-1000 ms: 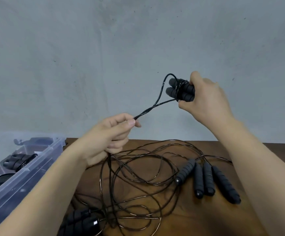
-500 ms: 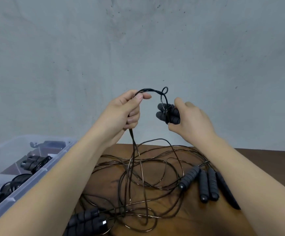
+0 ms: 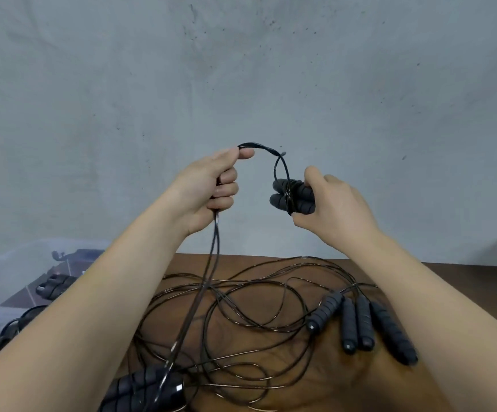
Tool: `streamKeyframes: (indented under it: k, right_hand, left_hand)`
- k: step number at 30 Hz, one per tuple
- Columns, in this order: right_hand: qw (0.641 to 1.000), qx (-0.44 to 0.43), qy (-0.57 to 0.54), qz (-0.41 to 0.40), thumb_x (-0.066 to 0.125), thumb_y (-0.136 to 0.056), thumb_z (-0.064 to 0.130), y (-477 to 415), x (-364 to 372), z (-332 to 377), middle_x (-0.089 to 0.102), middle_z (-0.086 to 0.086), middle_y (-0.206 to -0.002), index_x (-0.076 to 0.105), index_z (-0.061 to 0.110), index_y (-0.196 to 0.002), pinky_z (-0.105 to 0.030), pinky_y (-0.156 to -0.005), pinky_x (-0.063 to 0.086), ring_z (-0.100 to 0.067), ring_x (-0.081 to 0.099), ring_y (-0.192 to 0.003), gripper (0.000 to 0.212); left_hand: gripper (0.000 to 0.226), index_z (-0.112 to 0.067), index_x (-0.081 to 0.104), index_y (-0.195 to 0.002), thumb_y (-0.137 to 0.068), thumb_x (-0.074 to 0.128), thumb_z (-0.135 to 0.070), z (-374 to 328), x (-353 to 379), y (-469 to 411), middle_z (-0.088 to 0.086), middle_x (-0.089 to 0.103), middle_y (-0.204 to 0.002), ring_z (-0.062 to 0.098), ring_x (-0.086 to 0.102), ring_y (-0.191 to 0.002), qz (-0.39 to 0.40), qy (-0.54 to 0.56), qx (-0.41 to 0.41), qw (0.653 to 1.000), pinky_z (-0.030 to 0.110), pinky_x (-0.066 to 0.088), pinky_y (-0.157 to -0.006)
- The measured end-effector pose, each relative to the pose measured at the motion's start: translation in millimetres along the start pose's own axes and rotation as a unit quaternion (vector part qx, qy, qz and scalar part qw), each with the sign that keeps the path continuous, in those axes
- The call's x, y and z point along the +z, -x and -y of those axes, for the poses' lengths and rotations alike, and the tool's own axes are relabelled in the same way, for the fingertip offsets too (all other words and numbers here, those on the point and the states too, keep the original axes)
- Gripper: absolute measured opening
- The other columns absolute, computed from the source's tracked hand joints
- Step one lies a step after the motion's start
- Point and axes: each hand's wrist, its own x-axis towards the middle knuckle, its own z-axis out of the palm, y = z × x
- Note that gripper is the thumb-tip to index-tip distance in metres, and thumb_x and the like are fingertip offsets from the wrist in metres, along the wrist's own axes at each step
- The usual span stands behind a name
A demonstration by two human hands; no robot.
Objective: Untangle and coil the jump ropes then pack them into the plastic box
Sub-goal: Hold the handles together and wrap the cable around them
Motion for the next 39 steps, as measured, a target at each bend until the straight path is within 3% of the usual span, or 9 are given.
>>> streamKeyframes:
  k: [3,7,9,13,20,25,32,36,39]
  right_hand:
    - [0.997,0.008,-0.052,0.061,0.083,-0.076,0.035,4.7,-1.3,-1.7,0.062,-0.002,-0.083,0.037,0.023,-0.098,-0.038,-0.062,0.052,-0.036,0.060,-0.077,0.053]
    - [0.971,0.041,-0.147,0.184,0.092,-0.070,0.044,11.9,-7.0,3.8,0.066,0.004,-0.083,0.053,0.028,-0.099,-0.034,-0.065,0.050,-0.020,0.062,-0.077,0.051]
    - [0.954,0.039,-0.178,0.239,0.094,-0.068,0.047,15.5,-10.4,7.7,0.070,0.002,-0.083,0.056,0.030,-0.097,-0.036,-0.064,0.052,-0.019,0.063,-0.072,0.051]
    - [0.863,0.086,-0.336,0.367,0.096,-0.075,0.034,22.9,-14.4,8.9,0.059,-0.007,-0.065,0.060,0.020,-0.103,-0.029,-0.043,0.039,-0.019,0.047,-0.050,0.048]
    - [0.765,0.121,-0.458,0.436,0.093,-0.080,0.021,24.2,-18.0,4.0,0.055,-0.015,-0.074,0.057,0.015,-0.103,-0.024,-0.036,0.025,-0.015,0.036,-0.046,0.043]
    - [0.722,0.107,-0.509,0.457,0.091,-0.075,0.021,23.0,-17.7,0.0,0.058,-0.016,-0.092,0.057,0.015,-0.111,-0.025,-0.039,0.021,-0.014,0.036,-0.046,0.050]
    - [0.677,0.078,-0.580,0.447,0.089,-0.076,0.017,27.3,-14.8,-5.8,0.059,-0.013,-0.077,0.058,0.012,-0.103,-0.020,-0.033,0.027,-0.012,0.038,-0.040,0.041]
    - [0.703,0.070,-0.555,0.438,0.088,-0.079,0.016,29.9,-11.7,-7.3,0.058,-0.010,-0.063,0.057,0.011,-0.105,-0.022,-0.034,0.024,-0.011,0.038,-0.037,0.041]
    - [0.726,0.063,-0.537,0.424,0.091,-0.074,0.024,32.4,-8.8,-5.2,0.048,-0.017,-0.069,0.060,0.014,-0.102,-0.021,-0.034,0.026,-0.015,0.036,-0.040,0.043]
  left_hand:
    - [0.024,-0.019,0.075,-0.115,-0.108,0.059,-0.035,3.8,-12.6,-3.6,-0.008,0.037,-0.067,0.012,0.028,-0.054,-0.077,-0.176,0.075,0.978,0.021,0.023,-0.045]
    - [0.014,-0.031,0.071,-0.101,-0.105,0.061,-0.041,14.6,-25.1,-10.1,-0.008,0.062,-0.074,0.007,0.061,-0.061,-0.182,-0.418,0.173,0.873,0.018,0.041,-0.053]
    - [0.014,-0.032,0.071,-0.109,-0.106,0.059,-0.038,26.2,-31.8,-19.3,-0.006,0.066,-0.096,0.008,0.067,-0.086,-0.169,-0.487,0.198,0.834,0.028,0.053,-0.077]
    - [0.036,-0.034,0.057,-0.144,-0.109,0.054,-0.034,52.6,-43.6,-31.1,-0.004,0.049,-0.141,0.020,0.049,-0.134,-0.119,-0.596,0.167,0.776,0.051,0.040,-0.114]
    - [0.075,-0.036,0.069,-0.130,-0.081,0.048,0.017,67.2,-10.6,3.0,-0.014,0.055,-0.143,0.007,0.046,-0.142,0.047,-0.440,0.233,0.866,0.033,0.040,-0.114]
    - [0.071,-0.013,0.075,-0.123,-0.081,0.037,0.029,67.6,6.4,21.8,-0.007,0.070,-0.138,0.005,0.044,-0.148,0.173,-0.279,0.137,0.935,0.040,0.027,-0.127]
    - [0.034,-0.013,0.061,-0.134,-0.105,0.054,-0.028,80.5,6.9,17.3,0.008,0.062,-0.145,0.027,0.053,-0.144,0.191,-0.131,0.077,0.970,0.060,0.031,-0.124]
    - [0.041,-0.015,0.052,-0.140,-0.105,0.059,-0.036,88.7,0.6,12.9,0.016,0.060,-0.145,0.056,0.059,-0.124,0.209,-0.105,0.022,0.972,0.073,0.042,-0.103]
    - [0.039,-0.024,0.051,-0.138,-0.103,0.061,-0.039,88.4,-6.5,5.2,0.010,0.062,-0.141,0.048,0.063,-0.106,0.230,-0.130,-0.016,0.964,0.070,0.042,-0.091]
